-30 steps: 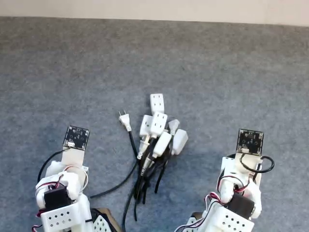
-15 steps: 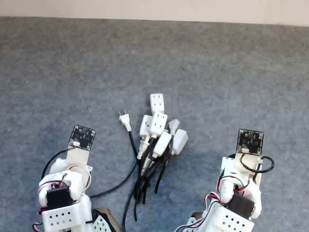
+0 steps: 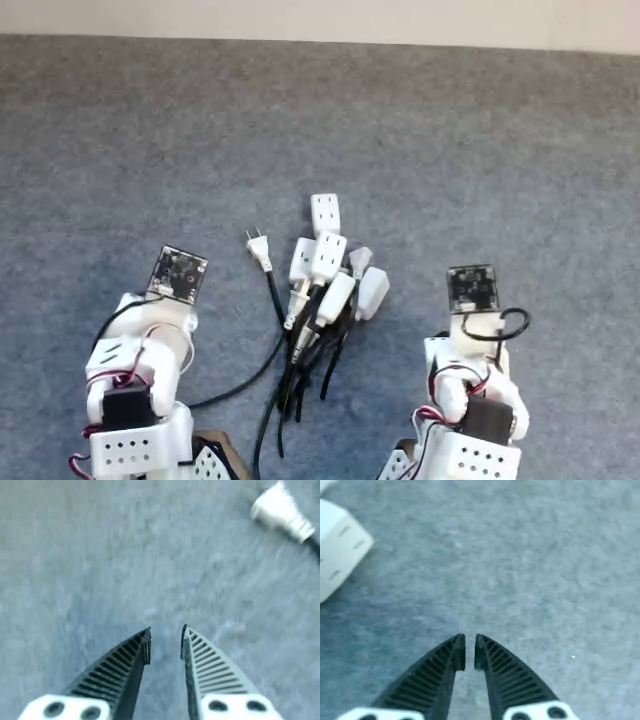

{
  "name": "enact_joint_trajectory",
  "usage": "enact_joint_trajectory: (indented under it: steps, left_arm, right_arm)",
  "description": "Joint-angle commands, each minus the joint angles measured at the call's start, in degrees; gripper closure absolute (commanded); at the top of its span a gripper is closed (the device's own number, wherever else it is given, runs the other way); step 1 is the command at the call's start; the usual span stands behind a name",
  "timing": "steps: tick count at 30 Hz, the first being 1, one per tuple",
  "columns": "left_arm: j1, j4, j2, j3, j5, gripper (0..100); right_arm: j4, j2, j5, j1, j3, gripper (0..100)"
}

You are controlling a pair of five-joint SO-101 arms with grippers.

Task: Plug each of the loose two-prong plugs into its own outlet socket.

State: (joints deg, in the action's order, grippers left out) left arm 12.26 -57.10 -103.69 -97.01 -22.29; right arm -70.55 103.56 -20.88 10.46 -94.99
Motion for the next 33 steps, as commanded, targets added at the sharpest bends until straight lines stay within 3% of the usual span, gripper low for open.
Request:
enact_joint_trajectory:
  steps: [1, 5, 11, 17, 23, 27, 33]
  left_arm:
    - [-1.36, 4.57, -0.4, -0.13, -0.35, 88]
    - [-1.19, 5.71, -0.4, 0.4, -0.09, 88]
    - [0.13, -2.9, -0.31, 9.1, 0.0, 88]
    - [-2.51, -16.53, -0.31, 22.99, 0.0, 88]
    - [-3.21, -17.49, 0.75, 31.16, -0.26, 88]
    - [-3.21, -17.41, 11.82, 38.64, -0.26, 88]
    - [-8.13, -17.76, 42.59, 53.58, 0.0, 88]
  right_arm:
    - [-0.22, -0.22, 0.35, -4.0, -8.66, 94.6]
    - [2.59, -0.22, 0.26, -5.76, -8.66, 94.6]
    - [13.05, -0.22, 0.26, -5.58, -8.31, 94.6]
    - [4.53, -0.75, 0.44, -5.76, 2.95, 94.6]
    - [2.59, -0.92, 0.53, -5.93, 14.02, 94.6]
    - [2.51, -1.1, 0.53, -5.93, 15.69, 94.3]
    - [3.21, -15.25, 0.7, -6.02, 18.68, 94.3]
